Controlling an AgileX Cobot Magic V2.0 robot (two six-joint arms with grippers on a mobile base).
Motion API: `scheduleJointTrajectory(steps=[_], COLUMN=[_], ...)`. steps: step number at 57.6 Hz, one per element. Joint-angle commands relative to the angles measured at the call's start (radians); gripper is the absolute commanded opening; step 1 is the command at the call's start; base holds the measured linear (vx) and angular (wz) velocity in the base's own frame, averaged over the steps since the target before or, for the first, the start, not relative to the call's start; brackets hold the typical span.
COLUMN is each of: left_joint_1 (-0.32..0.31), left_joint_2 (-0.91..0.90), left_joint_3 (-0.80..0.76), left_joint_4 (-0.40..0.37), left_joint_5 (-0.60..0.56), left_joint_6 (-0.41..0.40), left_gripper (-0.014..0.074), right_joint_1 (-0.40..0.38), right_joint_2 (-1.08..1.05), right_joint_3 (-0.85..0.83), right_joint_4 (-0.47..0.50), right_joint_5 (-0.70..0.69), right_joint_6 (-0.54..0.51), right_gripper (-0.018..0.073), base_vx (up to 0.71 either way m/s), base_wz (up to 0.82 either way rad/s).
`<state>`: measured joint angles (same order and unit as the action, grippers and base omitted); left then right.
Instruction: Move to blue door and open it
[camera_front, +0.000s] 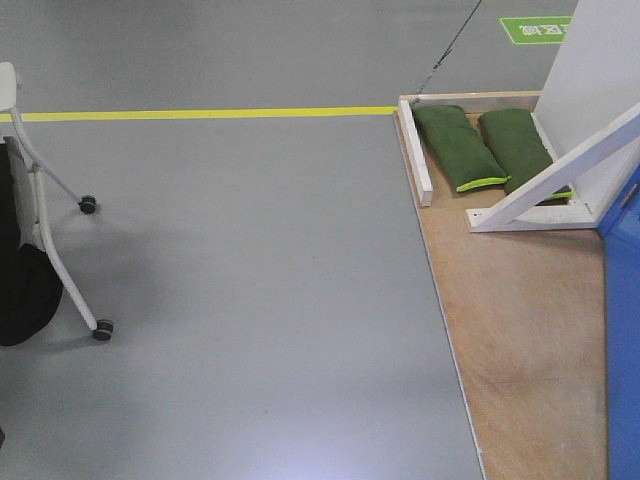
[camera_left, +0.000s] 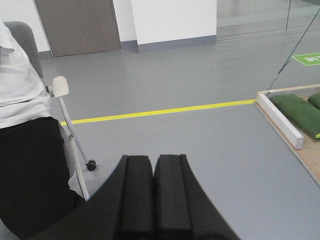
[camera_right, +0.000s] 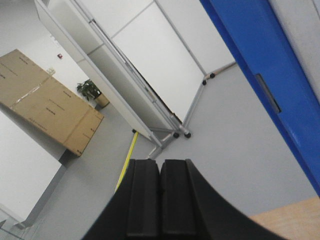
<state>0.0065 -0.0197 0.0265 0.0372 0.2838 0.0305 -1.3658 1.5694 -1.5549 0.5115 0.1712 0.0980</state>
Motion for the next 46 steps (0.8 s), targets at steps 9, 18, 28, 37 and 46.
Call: scheduleJointTrajectory(steps=[9,18,28,37,46], left_joint_1=[-0.002,-0.002,-0.002,-0.002,-0.002], left_joint_2=[-0.007,-0.007,-0.007,-0.007,-0.007], left_joint_3=[0.004,0.004,0.004,0.004,0.004], left_joint_4=[-0.008,-0.008,-0.008,-0.008,-0.008], left_joint_5=[-0.086,-0.086,-0.086,-0.086,-0.086], left_joint_6=[-0.003,-0.003,-0.003,-0.003,-0.003], left_gripper=[0.0070,0.0070,0.0070,0.0070,0.0070], right_joint_1=[0.120,0.182,0.221,0.250,0.308], right_joint_2=[-0.111,-0.123,-0.146,-0.174,-0.199], right_joint_3=[-0.038,-0.038,-0.038,-0.038,-0.038], right_joint_4=[-0.005,-0.004,-0.006,-0.004,-0.001], right_joint_5=[0.035,0.110,0.174,0.221,0.250], right_joint_6=[-0.032,-0.032,-0.032,-0.032,-0.032], right_gripper=[0.0002,0.0002,0.0002,0.0002,0.0002], base_vx=[0.00,0.00,0.00,0.00,0.00], base_wz=[-0.01,-0.03,-0.02,0.00,0.00])
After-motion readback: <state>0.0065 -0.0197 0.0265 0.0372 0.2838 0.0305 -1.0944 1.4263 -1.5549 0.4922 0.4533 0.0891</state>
